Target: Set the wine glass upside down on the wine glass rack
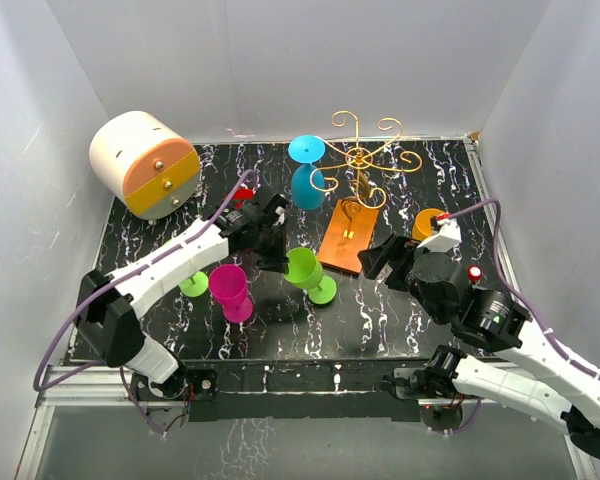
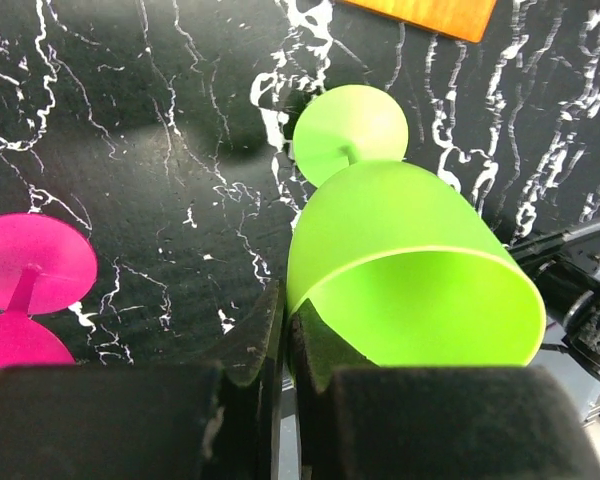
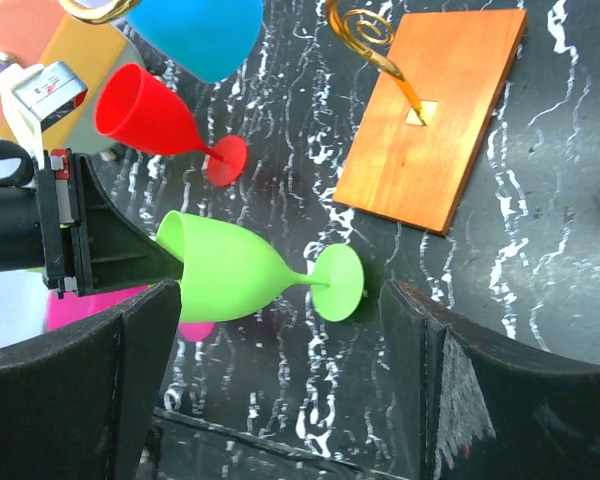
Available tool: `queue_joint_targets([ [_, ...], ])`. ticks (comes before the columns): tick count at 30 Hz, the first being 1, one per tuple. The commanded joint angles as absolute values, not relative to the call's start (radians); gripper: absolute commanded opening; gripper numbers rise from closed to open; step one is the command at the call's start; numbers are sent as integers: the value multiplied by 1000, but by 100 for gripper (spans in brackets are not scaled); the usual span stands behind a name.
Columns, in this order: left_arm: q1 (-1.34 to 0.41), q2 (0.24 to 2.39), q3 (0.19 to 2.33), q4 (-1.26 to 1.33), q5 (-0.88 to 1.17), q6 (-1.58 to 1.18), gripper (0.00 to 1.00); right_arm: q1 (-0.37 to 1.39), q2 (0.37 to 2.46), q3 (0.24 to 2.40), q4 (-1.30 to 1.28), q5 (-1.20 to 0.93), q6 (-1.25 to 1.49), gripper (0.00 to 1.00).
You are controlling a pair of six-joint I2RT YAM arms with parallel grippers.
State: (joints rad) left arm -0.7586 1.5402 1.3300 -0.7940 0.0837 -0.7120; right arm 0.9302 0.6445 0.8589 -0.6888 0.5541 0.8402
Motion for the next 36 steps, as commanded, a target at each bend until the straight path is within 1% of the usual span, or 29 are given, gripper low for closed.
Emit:
queue_joint_targets([
  [1, -761, 1384, 1285, -690, 116, -679, 0, 934, 596, 832, -608, 534, 949, 80],
  [4, -778, 1300, 1193, -503, 143, -674, 0, 934, 589, 829, -626, 493, 1143, 80],
  [5, -781, 1279, 1168, -478, 140, -673, 0, 934, 589, 826, -643, 486, 1216, 80],
  [7, -790, 1244, 1120, -387, 140, -662, 0, 934, 589, 815, -662, 470, 1337, 77],
  [9, -795, 1206, 1072, -316, 137, -651, 0, 934, 589, 801, -667, 458, 1433, 73],
  [12, -799, 1152, 1021, -238, 126, -624, 0, 934, 594, 770, -589, 427, 1504, 75],
  [17, -799, 1086, 1004, -209, 59, -561, 0, 934, 632, 756, -436, 440, 1559, 75],
  [20, -799, 1040, 968, -154, 55, -547, 0, 933, 671, 790, -443, 475, 1622, 74],
  [23, -799, 989, 936, -124, 30, -543, 0, 933, 719, 827, -539, 494, 1752, 72],
  [25, -799, 963, 922, -113, 19, -536, 0, 933, 738, 836, -540, 489, 1786, 71],
  [30, -799, 925, 889, -98, 17, -533, 0, 933, 748, 798, -464, 464, 1868, 69],
  [33, -799, 915, 868, -79, 45, -537, 0, 931, 744, 768, -386, 466, 1888, 68],
  [36, -799, 908, 855, -59, 77, -542, 0, 929, 775, 771, -375, 456, 1914, 67],
])
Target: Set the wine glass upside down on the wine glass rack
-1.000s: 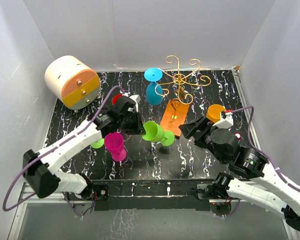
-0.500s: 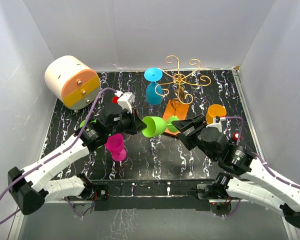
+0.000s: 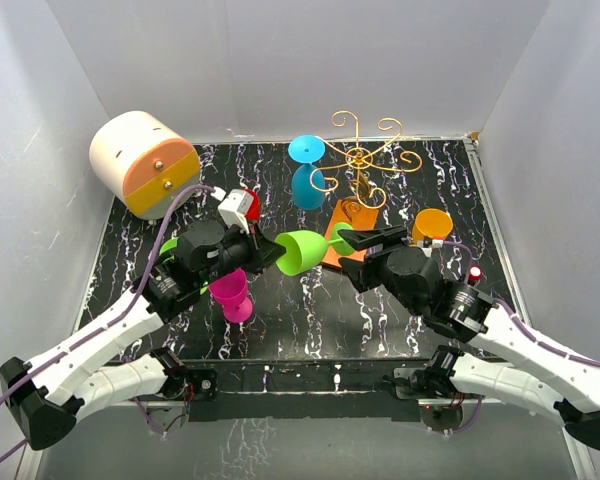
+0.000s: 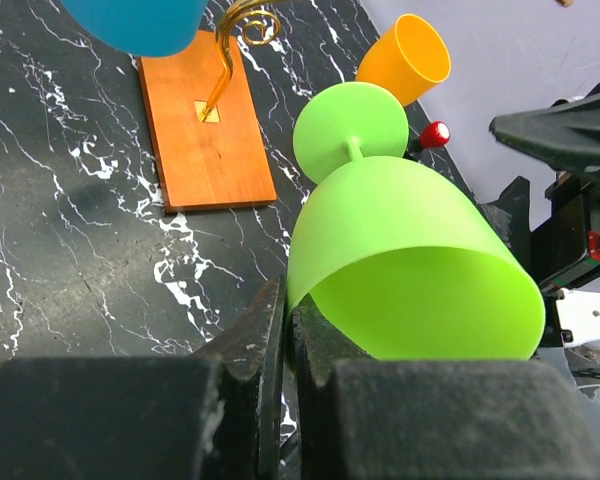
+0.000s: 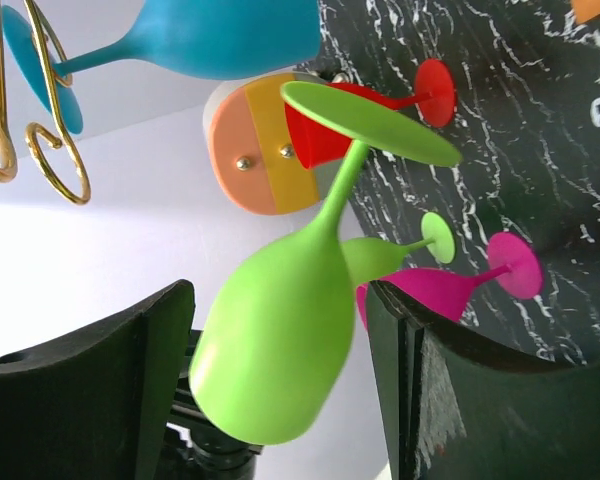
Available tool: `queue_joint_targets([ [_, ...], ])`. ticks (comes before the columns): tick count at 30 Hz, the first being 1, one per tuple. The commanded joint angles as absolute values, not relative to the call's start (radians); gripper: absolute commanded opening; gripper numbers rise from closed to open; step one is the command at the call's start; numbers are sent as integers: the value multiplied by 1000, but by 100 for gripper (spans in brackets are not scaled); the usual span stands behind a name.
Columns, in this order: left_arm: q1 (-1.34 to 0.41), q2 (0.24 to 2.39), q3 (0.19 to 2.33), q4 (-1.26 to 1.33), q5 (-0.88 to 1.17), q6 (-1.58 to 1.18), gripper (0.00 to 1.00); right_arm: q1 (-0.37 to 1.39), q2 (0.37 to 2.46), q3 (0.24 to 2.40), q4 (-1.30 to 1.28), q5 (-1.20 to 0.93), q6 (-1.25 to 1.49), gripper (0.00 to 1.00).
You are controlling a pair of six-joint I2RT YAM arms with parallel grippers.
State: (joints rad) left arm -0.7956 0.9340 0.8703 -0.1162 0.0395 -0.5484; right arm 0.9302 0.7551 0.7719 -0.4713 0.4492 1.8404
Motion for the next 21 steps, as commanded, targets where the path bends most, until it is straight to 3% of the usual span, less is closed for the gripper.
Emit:
queue_joint_targets([
  [1, -798, 908, 854, -56, 94, -544, 0, 927, 784, 770, -376, 442, 1930, 66],
  [15, -799, 896, 818, -15, 152, -572, 0, 857, 816, 719, -316, 388, 1952, 59],
  [21, -799, 886, 807, -7, 149, -578, 0, 792, 829, 684, -258, 306, 1944, 47],
])
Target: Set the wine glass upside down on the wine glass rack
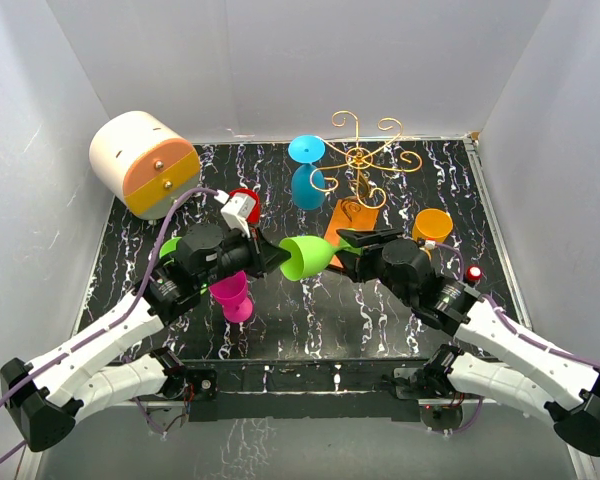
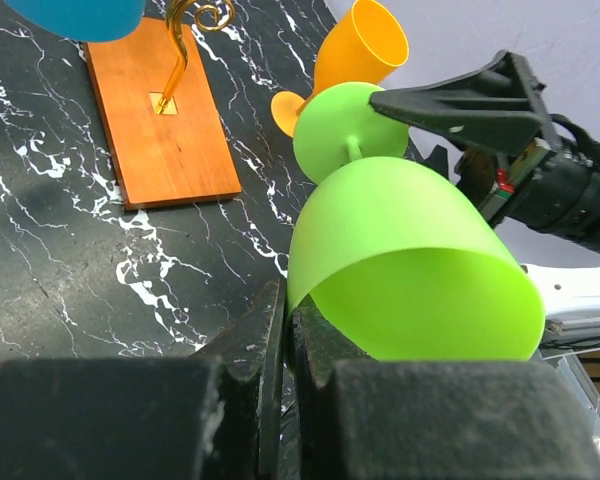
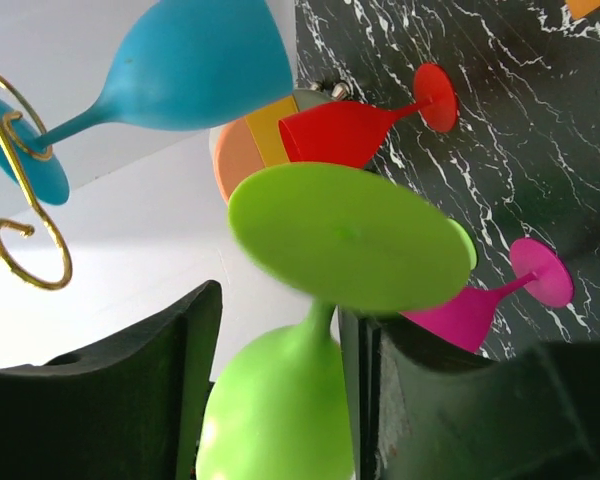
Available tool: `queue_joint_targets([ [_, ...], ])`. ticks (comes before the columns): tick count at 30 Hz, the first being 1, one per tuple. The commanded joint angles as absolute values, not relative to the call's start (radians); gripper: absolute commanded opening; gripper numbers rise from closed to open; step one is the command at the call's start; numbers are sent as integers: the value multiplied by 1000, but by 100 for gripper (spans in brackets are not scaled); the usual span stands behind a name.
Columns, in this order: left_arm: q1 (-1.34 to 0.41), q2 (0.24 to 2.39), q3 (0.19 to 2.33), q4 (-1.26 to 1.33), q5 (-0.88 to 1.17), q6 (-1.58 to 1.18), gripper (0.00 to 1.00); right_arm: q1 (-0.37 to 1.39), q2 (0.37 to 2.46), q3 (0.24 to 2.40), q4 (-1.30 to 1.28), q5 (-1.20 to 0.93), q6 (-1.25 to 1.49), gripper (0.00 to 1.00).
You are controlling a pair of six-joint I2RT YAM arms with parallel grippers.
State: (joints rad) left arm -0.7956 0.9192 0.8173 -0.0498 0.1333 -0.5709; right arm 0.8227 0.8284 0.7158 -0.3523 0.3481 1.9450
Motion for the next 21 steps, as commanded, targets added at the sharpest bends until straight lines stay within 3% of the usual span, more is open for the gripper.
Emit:
queue_joint_targets([
  [1, -799, 882, 802, -4, 147, -578, 0, 788, 828, 682, -250, 303, 1940, 45],
  [17, -799, 902, 801, 21, 154, -581, 0, 768, 838, 656, -206, 237, 1937, 22],
  [21, -799, 904, 803, 12, 143, -577, 0, 767, 833, 648, -184, 238, 1925, 6],
])
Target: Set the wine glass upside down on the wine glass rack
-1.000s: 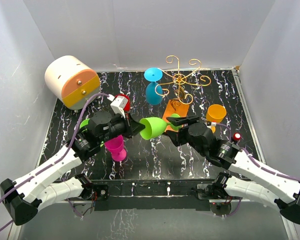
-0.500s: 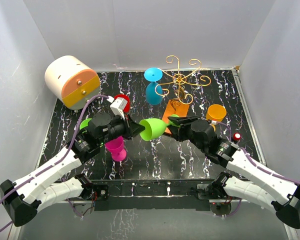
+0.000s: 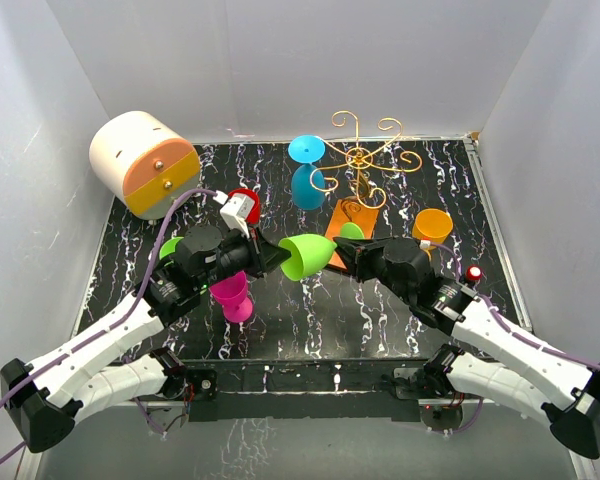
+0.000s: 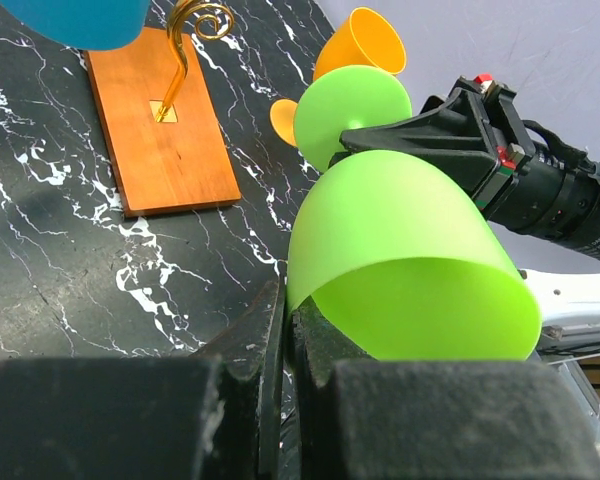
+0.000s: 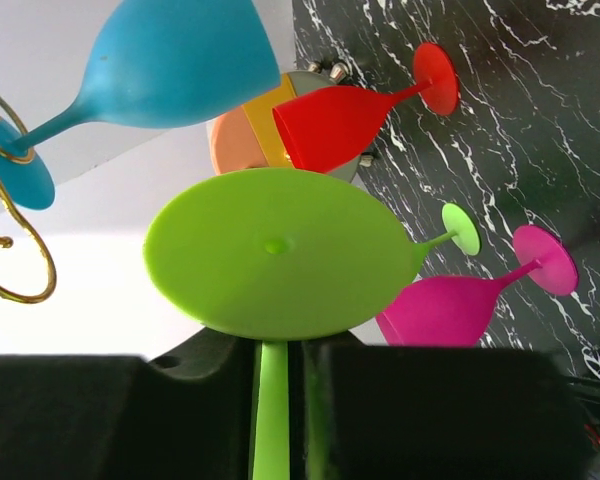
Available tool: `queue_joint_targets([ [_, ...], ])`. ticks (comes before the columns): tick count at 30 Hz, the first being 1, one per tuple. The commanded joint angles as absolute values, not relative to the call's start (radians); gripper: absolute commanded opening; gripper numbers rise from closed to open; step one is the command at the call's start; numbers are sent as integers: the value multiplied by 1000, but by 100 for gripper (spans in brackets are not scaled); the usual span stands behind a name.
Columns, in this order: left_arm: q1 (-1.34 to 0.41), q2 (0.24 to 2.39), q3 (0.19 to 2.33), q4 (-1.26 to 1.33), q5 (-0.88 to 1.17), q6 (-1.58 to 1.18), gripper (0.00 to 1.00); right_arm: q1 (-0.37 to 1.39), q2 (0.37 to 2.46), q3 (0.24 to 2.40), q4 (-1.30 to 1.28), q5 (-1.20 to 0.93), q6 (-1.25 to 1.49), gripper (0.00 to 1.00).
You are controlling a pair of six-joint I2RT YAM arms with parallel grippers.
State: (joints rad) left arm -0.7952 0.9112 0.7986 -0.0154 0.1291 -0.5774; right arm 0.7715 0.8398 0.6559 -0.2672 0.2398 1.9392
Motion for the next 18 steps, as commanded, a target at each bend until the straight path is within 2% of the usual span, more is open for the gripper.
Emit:
queue_joint_targets([
  [1, -799, 904, 805, 8, 138, -578, 0, 767, 832, 647, -184, 238, 1924, 2],
  [7, -799, 895, 799, 5, 129, -569, 1, 766, 816, 649, -186, 259, 1918, 0],
  [11, -799, 888, 798, -26, 97, -563, 25, 767, 804, 654, -199, 282, 1903, 0],
  [13, -799, 880, 794, -38, 68, -564, 34, 766, 795, 653, -203, 295, 1891, 0],
  [18, -799, 863, 781, -38, 31, -576, 39, 767, 790, 654, -225, 318, 1854, 0],
])
